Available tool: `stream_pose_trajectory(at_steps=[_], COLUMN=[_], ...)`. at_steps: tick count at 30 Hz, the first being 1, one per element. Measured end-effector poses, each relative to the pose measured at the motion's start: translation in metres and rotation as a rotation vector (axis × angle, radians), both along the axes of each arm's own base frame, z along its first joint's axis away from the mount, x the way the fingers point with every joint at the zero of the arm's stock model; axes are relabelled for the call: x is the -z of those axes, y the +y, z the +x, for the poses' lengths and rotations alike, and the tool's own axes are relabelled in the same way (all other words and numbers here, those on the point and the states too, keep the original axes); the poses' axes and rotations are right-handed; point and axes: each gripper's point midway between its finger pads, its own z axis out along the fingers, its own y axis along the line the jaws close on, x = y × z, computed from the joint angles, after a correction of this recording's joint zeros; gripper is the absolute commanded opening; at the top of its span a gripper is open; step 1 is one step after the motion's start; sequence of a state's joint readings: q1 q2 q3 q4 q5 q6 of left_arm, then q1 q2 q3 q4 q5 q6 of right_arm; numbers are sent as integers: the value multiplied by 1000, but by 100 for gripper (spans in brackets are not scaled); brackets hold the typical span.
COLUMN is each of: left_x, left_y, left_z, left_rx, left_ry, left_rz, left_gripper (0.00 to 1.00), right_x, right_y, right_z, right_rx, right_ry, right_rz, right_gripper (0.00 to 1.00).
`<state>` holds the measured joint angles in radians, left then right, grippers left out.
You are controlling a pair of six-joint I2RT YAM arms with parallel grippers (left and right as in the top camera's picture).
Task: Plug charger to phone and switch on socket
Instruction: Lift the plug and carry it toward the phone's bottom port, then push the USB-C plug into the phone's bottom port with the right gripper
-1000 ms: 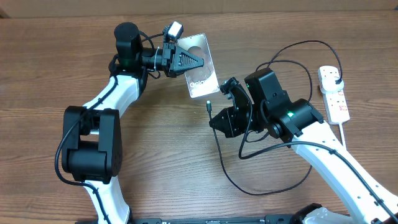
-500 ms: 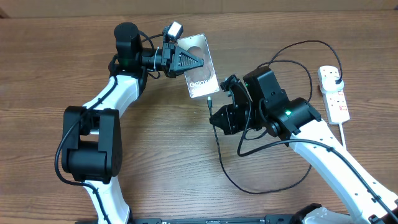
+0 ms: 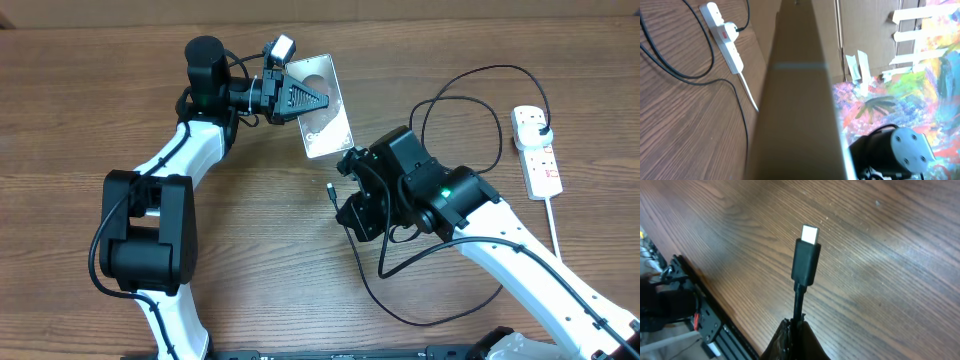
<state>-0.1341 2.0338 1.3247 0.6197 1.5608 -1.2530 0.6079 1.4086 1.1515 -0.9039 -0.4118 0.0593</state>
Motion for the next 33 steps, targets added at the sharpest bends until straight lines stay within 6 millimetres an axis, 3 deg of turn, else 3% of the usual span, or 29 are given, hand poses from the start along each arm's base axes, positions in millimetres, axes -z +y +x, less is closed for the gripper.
stream_pose_trajectory(at_steps=[6, 13, 27, 33], left_x=[0, 0, 0, 0], left_y=[-8, -9, -9, -9], left_z=[-4, -5, -5, -5], left_rx=[19, 22, 22, 22], left_ry=[-16, -24, -25, -25], left_rz=[-2, -3, -3, -3], left_gripper=[4, 4, 4, 4], right_x=[3, -13, -15, -17], right_y=[-7, -8, -19, -15], right_z=[8, 22, 35, 31], right_rx=[26, 53, 166, 152], right_ry=[-43, -97, -61, -40], right_rz=[-56, -53, -39, -12], right_gripper=[4, 4, 4, 4])
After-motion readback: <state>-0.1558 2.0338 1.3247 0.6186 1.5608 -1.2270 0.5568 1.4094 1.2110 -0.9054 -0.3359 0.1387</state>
